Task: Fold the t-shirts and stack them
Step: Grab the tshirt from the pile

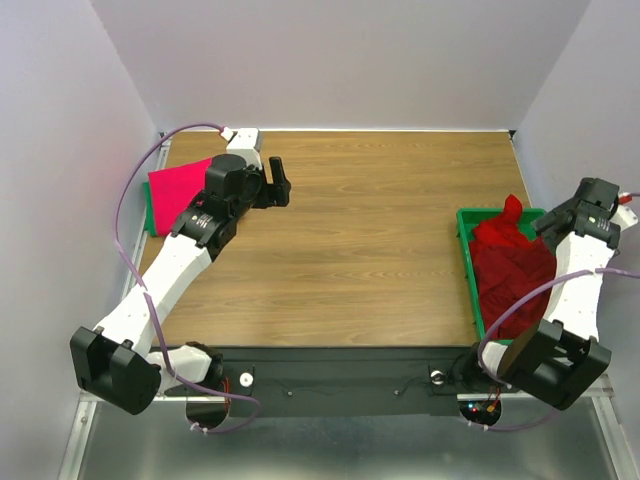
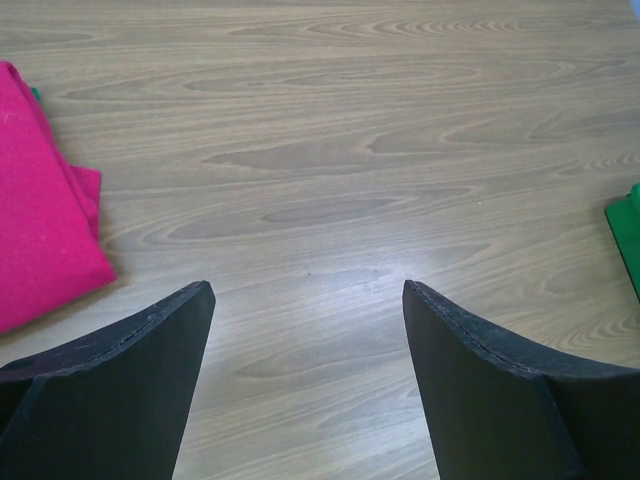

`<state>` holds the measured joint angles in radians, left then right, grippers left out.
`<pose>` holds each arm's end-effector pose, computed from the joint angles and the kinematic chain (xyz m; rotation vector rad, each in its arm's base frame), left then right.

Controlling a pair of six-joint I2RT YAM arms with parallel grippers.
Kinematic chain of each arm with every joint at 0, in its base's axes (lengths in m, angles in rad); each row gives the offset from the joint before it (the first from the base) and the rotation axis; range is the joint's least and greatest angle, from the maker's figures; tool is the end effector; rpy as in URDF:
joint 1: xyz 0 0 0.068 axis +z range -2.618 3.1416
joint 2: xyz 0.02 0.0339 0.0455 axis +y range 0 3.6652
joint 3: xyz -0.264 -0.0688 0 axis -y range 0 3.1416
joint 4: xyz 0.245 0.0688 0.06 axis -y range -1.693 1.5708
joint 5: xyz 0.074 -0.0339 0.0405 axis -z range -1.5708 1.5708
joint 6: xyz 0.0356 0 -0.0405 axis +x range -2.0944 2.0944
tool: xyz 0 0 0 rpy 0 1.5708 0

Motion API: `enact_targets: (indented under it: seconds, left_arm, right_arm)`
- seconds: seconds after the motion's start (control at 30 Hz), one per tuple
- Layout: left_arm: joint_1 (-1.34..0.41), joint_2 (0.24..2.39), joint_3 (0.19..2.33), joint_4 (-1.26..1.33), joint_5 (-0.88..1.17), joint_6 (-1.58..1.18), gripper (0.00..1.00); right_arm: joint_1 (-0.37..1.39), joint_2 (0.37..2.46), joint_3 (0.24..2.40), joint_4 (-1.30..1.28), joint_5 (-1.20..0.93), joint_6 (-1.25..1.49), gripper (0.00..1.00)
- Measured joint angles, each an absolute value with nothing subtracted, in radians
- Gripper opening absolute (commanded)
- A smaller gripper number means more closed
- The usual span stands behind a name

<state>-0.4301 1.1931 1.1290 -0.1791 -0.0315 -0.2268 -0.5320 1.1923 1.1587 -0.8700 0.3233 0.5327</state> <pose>0.2525 -0.1146 0.3767 0.1638 1.8283 -0.4358 0.1976 -0.1295 0.3259 1.3613 2.0383 -0.3988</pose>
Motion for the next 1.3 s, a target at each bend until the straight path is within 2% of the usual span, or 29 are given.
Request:
enact_targets:
  seconds: [0.33,0.47,0.63,0.73,0.77,0.8,0.9,1.3]
  left_arm:
    - [-0.43,1.196,1.128,-0.16,-0.03,-0.224,0.88]
    - [-0.43,1.206,1.128,-0.161,-0.029,-0.225,0.88]
    - [-0.43,1.218,1.128,-0.163,-0.027,-0.225,0.88]
    - [-0.43,1.218,1.128,-0.163,-0.027,-0.226,0.88]
    - [-0.43,1.218,1.128,-0.163,-0.027,-0.226,0.88]
    - [-0.43,1.218,1.128,-0.163,-0.027,-0.23,0.88]
    - [-0.43,1.218,1.128,-0.163,-0.025,-0.243,0.88]
    - [-0.43,1.218,1.128,-0.162,-0.01,-0.273,0.88]
  right_arm:
    - [-0.544,1.206,1.063,-0.864,0.319,0.556,1.0]
    - [-0.544,1.205,0.982,-0.84,0.31,0.574,0.97]
    - [-0.544,1.203,0.921,-0.815,0.302,0.583,0.74]
    - [-0.544,1.164,0.923,-0.802,0.3,0.572,0.56]
    - [-0.544,1.149,0.926,-0.804,0.301,0.566,0.48]
    - [-0.544,1.129,0.936,-0.808,0.302,0.56,0.24]
    - [-0.545,1.085,1.001,-0.815,0.312,0.53,0.0]
    - [-0.549,1.052,1.2,-0.876,0.293,0.457,0.0]
